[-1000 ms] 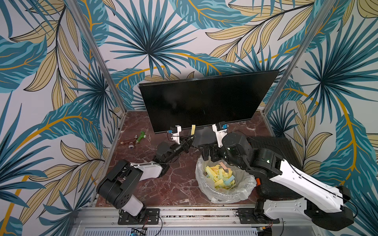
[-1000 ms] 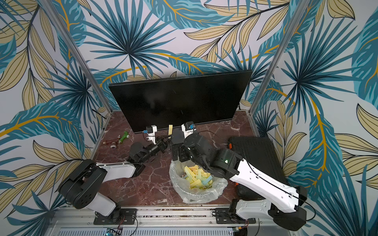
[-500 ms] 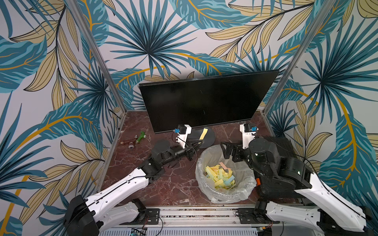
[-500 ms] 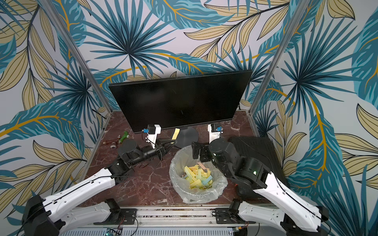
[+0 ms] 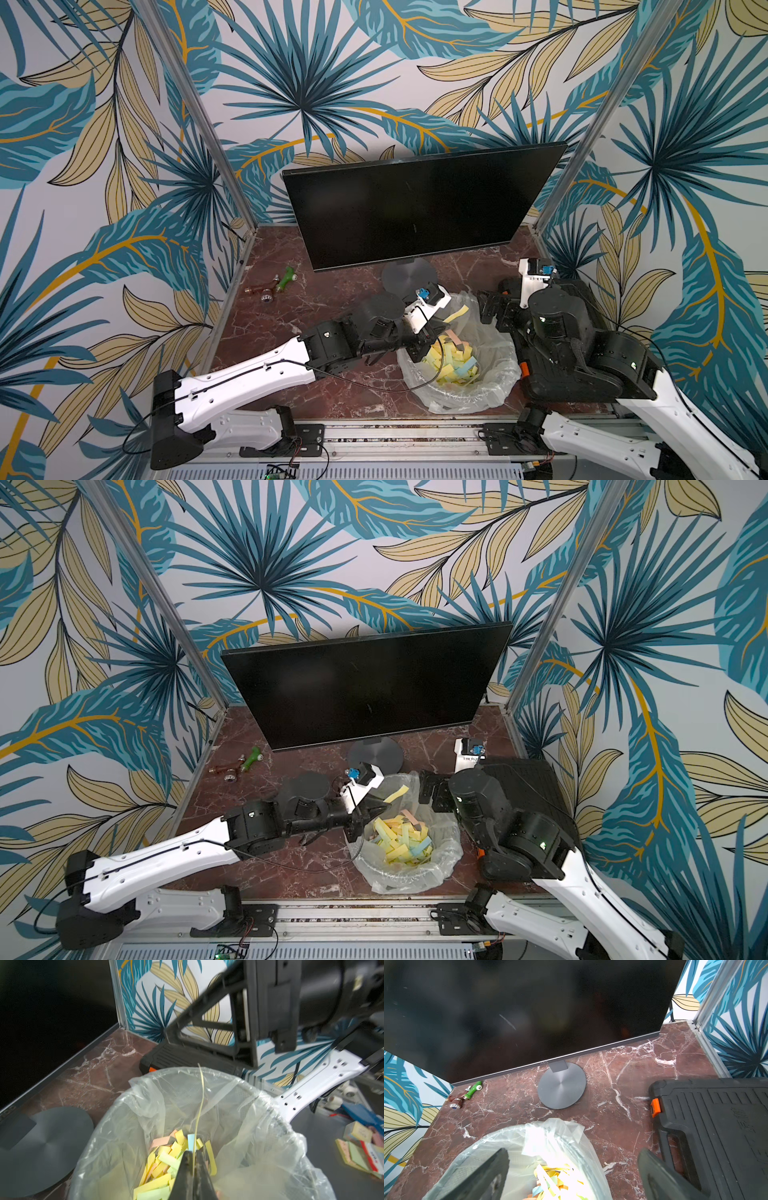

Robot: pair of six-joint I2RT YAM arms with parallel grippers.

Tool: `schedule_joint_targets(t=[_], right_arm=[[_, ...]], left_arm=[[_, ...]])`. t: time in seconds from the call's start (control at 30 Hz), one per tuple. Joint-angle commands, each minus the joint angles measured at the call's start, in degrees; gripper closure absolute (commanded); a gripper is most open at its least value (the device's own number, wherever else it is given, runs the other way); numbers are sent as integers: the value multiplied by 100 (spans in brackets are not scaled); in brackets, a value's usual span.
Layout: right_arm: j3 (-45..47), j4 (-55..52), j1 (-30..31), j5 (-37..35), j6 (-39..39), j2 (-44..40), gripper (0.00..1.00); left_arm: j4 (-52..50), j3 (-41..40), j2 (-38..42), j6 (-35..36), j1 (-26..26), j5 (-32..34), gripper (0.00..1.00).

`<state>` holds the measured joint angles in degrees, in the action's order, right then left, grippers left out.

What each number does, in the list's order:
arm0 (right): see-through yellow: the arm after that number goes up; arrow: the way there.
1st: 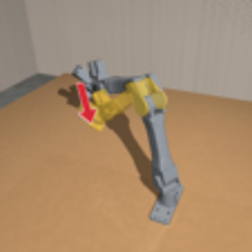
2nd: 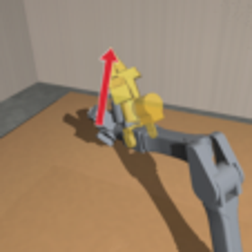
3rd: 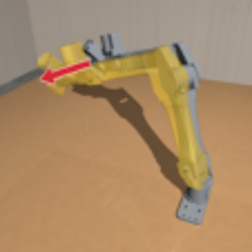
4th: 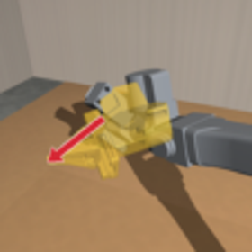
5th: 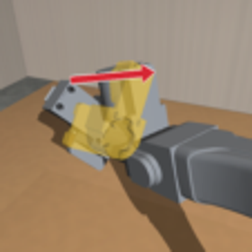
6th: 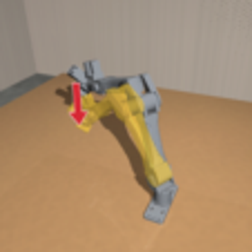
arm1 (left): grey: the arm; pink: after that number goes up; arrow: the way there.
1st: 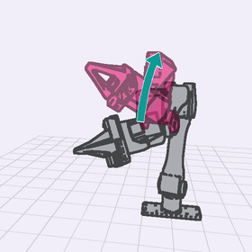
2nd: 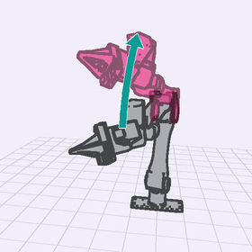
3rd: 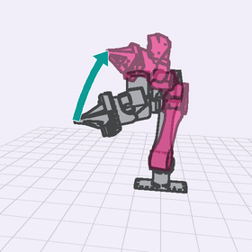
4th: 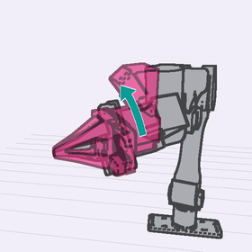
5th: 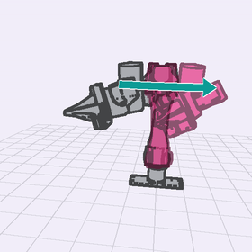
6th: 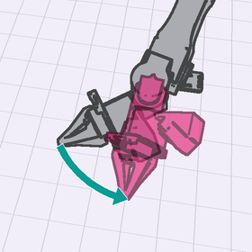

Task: Remove the sticky note from the monitor
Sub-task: Place the sticky note in the trash bin.

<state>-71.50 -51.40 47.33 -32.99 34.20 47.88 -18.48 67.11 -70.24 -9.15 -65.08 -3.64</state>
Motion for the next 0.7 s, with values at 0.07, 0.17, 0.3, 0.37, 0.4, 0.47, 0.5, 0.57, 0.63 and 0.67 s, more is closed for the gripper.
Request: schedule_joint_targets(t=[0.07, 0.17, 0.3, 0.37, 0.4, 0.47, 0.5, 0.57, 0.63, 0.67], right_arm=[[128, -132, -62, 30, 90, -100, 0], [129, -131, -67, 64, 111, -122, 0], [129, -112, -82, 173, 129, -116, 1], [138, -84, -76, 211, 153, -110, 0], [143, -64, -82, 211, 167, -105, 0], [122, -42, -80, 227, 166, -76, 0], [110, -6, -91, 235, 162, -58, 0], [60, 31, -92, 240, 134, -13, 1], [-1, 67, -91, 228, 91, 38, 0], [-32, 88, -91, 216, 69, 69, 0]], left_arm=[[-952, 454, -318, 416, -367, 924, 100], [-1213, 597, -504, 536, -514, 1309, 100], [-1427, 793, -663, 596, -541, 1536, 83], [-1397, 835, -660, 619, -541, 1634, 67], [-1358, 850, -649, 632, -541, 1708, 60], [-1257, 864, -626, 655, -541, 1833, 47], [-1192, 881, -611, 678, -541, 1867, 43], [-1055, 924, -582, 724, -543, 1944, 31], [-952, 995, -546, 753, -541, 2099, 18], [-921, 1039, -526, 799, -541, 2186, 6]])
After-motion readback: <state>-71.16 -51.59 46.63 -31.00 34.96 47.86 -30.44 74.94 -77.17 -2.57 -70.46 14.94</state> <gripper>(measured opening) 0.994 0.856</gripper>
